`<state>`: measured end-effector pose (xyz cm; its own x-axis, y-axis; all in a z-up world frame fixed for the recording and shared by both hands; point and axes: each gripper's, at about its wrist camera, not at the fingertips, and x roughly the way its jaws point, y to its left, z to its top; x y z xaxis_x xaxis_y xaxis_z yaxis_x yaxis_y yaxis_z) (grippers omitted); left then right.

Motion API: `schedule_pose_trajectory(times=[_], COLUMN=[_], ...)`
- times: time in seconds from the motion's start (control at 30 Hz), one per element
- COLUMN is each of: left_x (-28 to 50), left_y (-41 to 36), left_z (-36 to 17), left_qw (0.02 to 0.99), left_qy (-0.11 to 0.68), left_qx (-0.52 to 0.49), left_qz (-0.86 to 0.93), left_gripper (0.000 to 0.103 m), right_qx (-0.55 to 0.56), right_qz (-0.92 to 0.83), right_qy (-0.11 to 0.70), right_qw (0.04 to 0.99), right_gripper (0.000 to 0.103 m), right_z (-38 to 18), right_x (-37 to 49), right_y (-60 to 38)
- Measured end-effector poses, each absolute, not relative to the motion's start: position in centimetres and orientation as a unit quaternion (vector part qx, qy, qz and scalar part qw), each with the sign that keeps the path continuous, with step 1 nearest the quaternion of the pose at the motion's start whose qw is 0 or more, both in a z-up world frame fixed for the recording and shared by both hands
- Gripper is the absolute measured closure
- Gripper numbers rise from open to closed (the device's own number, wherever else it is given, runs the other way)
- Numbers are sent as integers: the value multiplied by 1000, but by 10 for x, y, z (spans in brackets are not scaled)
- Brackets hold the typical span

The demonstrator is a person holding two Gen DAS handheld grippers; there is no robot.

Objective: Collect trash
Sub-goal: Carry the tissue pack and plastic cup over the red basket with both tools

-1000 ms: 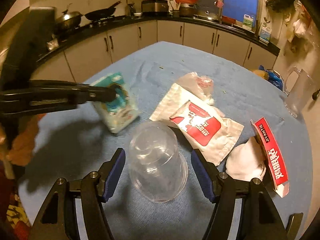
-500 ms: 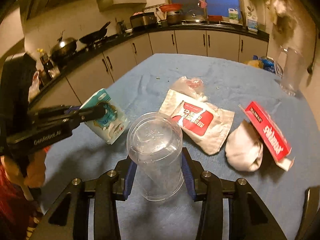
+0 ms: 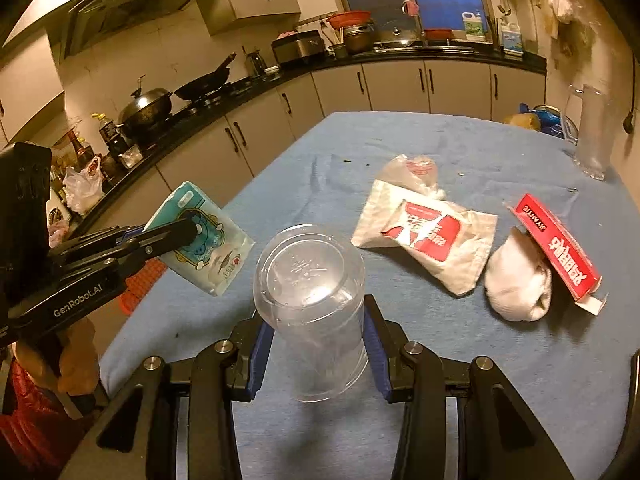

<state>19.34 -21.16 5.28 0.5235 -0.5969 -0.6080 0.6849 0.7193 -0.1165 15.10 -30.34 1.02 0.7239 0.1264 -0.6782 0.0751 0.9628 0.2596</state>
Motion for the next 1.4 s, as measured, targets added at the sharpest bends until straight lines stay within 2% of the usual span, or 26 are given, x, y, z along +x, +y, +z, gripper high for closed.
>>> schedule_pose_trajectory(times=[0.77, 1.4], left_x=[198, 223], left_y=[-142, -44], left_z=[57, 53], left_qw=[892, 913], left_qy=[313, 315], left_qx=[43, -5], left_qz=[-324, -258], left_gripper=[91, 91], right_qx=[135, 108], right_qz=[56, 118], right_qy=[384, 406], right_qw=[912, 900], right_gripper=[57, 57], right_z=[17, 16], right_x=[176, 224], right_y=[-255, -178])
